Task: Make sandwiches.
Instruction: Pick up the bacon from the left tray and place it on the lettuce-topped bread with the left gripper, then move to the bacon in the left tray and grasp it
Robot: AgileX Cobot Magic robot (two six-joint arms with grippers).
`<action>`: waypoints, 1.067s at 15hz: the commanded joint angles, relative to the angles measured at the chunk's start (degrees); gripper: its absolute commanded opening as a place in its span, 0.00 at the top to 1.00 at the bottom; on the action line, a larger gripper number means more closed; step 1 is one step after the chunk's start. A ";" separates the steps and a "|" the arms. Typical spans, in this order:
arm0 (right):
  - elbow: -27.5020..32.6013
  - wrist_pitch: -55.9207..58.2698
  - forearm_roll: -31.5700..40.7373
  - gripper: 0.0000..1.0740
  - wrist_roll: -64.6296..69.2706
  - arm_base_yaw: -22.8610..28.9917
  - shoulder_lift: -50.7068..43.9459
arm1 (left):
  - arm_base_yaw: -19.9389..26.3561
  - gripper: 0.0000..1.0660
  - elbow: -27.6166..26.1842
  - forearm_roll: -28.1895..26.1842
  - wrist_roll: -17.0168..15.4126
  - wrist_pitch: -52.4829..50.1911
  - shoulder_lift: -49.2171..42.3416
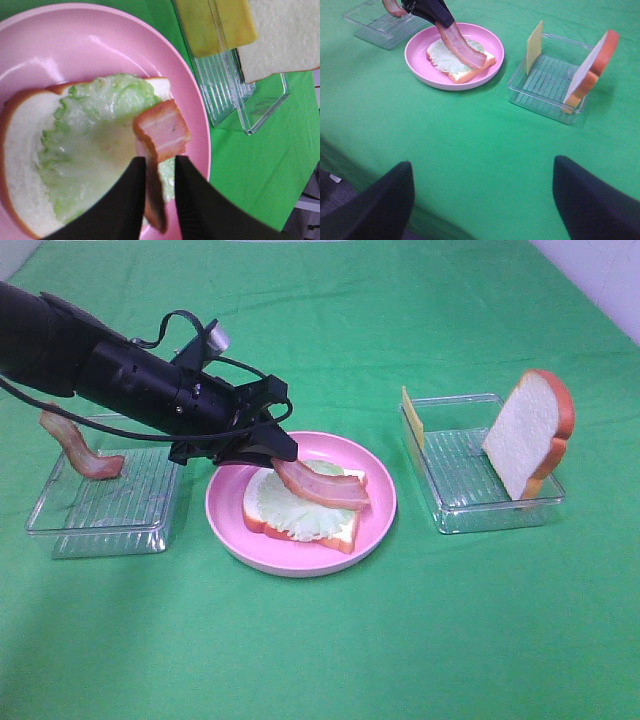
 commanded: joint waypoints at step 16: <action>0.06 -0.69 -0.46 0.33 0.46 0.00 -0.86 | 18.62 0.24 -0.11 53.40 -41.20 6.30 -25.15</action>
